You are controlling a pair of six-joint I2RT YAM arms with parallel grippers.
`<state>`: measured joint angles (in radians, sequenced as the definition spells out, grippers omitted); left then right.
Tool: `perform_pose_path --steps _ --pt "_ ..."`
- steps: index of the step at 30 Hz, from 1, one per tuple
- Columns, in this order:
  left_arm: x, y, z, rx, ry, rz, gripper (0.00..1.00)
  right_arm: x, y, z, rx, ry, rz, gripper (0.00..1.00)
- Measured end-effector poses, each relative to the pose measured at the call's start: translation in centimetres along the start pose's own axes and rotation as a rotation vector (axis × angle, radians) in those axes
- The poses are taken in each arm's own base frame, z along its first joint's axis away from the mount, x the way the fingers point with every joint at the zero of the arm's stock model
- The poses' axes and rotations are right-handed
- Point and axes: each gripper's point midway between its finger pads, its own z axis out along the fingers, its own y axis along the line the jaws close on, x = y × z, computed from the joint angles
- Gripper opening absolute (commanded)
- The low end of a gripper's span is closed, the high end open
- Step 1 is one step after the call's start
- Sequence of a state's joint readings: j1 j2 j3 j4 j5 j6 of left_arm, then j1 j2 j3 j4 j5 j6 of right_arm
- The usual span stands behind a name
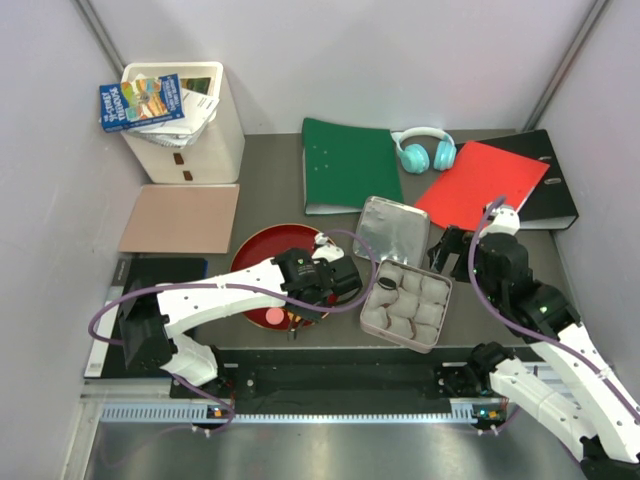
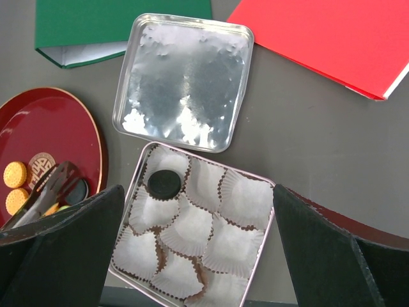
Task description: Pack the cookies
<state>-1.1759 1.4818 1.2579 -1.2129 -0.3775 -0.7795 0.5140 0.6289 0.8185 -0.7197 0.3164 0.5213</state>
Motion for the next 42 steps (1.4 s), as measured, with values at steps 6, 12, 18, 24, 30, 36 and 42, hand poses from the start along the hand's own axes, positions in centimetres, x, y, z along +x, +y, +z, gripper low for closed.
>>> perform_pose_path --steps 6,12,18,24,30,36,42 --pt "0.1 0.5 -0.5 -0.012 0.011 0.017 0.46 0.1 0.0 0.0 0.001 0.002 -0.001 0.99" --pt "-0.4 0.6 -1.3 -0.010 -0.001 0.027 0.64 0.1 0.0 0.0 0.001 0.002 -0.001 0.99" --pt "-0.7 0.8 -1.7 -0.022 0.006 0.055 0.60 0.1 -0.1 0.1 0.002 0.002 -0.001 0.99" --pt "-0.5 0.8 -1.7 -0.022 0.017 0.086 0.61 0.2 -0.1 0.1 0.003 0.004 -0.002 0.99" --pt "-0.9 1.3 -1.5 -0.055 -0.007 0.061 0.80 0.2 -0.1 0.1 0.002 0.005 -0.002 0.99" --pt "1.7 3.3 0.4 -0.081 -0.031 -0.019 0.99 0.3 0.1 0.3 -0.005 0.004 0.000 0.99" --pt "4.6 5.3 1.6 0.082 -0.175 -0.169 0.99 1.0 0.2 0.8 -0.019 0.019 -0.002 0.99"
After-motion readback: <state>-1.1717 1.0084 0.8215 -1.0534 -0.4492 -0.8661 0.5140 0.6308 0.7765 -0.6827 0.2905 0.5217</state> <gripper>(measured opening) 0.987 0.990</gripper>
